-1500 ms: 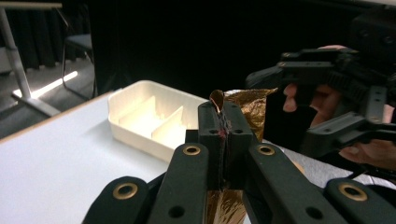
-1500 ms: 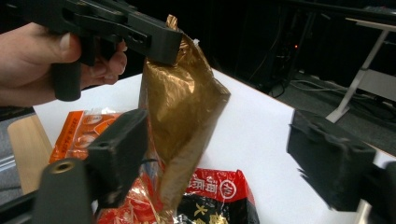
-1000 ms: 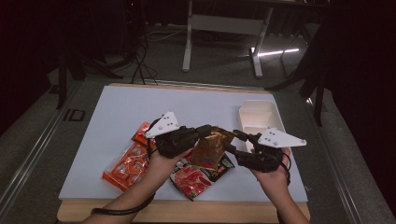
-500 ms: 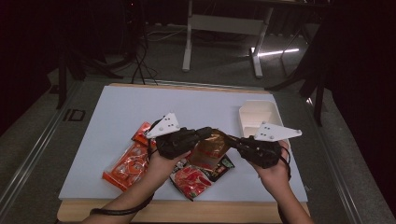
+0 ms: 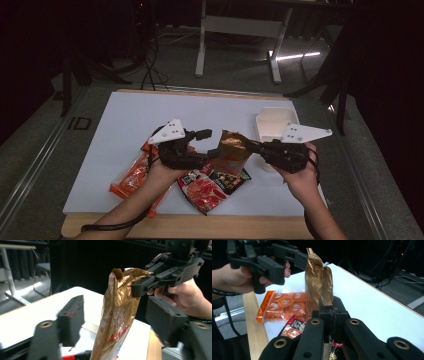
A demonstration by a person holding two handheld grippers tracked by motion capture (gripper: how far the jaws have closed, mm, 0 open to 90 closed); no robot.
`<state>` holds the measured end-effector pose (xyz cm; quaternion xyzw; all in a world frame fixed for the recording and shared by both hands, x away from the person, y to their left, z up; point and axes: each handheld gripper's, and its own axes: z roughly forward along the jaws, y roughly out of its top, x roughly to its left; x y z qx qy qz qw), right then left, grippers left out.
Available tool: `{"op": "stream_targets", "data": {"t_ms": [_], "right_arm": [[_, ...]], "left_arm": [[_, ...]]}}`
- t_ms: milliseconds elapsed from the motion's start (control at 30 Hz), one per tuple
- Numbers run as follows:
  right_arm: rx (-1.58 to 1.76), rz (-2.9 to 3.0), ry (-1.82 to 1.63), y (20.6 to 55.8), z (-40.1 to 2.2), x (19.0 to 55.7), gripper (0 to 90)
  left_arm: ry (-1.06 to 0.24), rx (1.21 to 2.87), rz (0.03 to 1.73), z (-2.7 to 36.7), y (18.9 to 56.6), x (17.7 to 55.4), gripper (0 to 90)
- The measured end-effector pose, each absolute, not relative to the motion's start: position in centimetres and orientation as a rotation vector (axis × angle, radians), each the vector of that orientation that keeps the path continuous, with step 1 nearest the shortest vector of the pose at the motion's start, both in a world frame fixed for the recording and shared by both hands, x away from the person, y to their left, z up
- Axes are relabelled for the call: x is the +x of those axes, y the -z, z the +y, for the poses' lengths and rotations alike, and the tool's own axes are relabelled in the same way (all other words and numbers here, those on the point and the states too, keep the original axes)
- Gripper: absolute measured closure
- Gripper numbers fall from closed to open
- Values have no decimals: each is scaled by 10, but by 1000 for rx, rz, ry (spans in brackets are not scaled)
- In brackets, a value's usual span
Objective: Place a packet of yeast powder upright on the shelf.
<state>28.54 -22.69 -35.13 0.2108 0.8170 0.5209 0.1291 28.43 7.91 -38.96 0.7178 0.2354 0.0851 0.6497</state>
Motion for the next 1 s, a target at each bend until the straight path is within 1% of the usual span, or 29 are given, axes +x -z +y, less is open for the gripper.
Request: {"op": "stream_targets", "data": {"t_ms": [100, 167, 267, 467, 667, 700, 833, 1000], "right_arm": [[615, 2376, -1517, 349, -229, 290, 891], [611, 2375, -1511, 348, -230, 292, 890], [598, 2379, -1517, 345, -233, 296, 890], [583, 2386, -1532, 340, -238, 304, 890], [584, 2373, -1548, 337, -245, 316, 889], [591, 2372, -1550, 336, -247, 319, 889], [585, 2366, -1550, 334, -253, 329, 889], [607, 2332, -1538, 329, -261, 339, 889]], "left_arm": [[-173, 1618, 571, 84, 391, 285, 140], [-217, 1642, 560, 87, 394, 284, 135], [-212, 1676, 568, 91, 397, 283, 72], [-191, 1695, 575, 100, 403, 279, 68], [-259, 1721, 581, 112, 416, 272, 68], [-292, 1724, 584, 115, 420, 270, 68], [-357, 1737, 575, 121, 425, 265, 69], [-343, 1738, 609, 128, 433, 263, 69]]}}
